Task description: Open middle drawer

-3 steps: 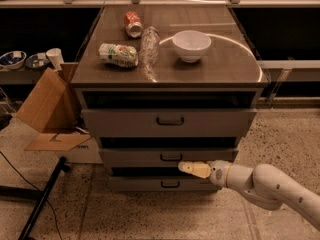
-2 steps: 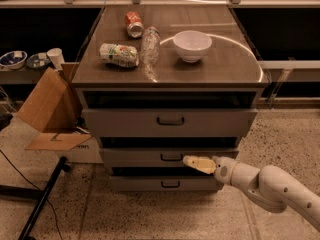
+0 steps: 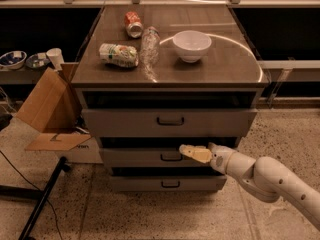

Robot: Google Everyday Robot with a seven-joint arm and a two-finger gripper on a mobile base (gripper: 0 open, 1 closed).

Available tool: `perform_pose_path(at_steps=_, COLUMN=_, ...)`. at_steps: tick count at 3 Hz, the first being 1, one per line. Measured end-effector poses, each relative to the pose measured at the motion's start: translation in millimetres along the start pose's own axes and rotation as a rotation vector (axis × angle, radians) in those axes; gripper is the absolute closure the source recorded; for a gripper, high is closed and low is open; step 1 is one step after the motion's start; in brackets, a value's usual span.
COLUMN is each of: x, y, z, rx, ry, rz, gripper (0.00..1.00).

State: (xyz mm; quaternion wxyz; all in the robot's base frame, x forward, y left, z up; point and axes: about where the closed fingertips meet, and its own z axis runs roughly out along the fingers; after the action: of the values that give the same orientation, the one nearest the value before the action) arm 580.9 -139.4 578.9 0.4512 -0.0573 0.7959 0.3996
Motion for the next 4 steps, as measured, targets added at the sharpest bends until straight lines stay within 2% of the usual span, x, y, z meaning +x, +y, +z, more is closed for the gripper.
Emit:
perform_pose_path(at_steps=1, x=-7.6, y=10.3, z=31.3, rx=-0.032, ry=0.024, rz=-0.068, gripper=0.0)
perform_pose_path(at_steps=2, x=3.7, y=14.2, z=52.0, rx=-0.049, ry=0.06, rz=-0.096, gripper=0.0)
perform_pose_path(at_steps=3, x=39.8, y=13.2, z=86.6, rx=-0.076, ry=0.128, rz=-0.076, gripper=0.0)
perform_pose_path(at_steps=4, x=44.5, y=14.6, z=94.9, rx=-0.087, ry=0.125, rz=-0.069, gripper=0.0)
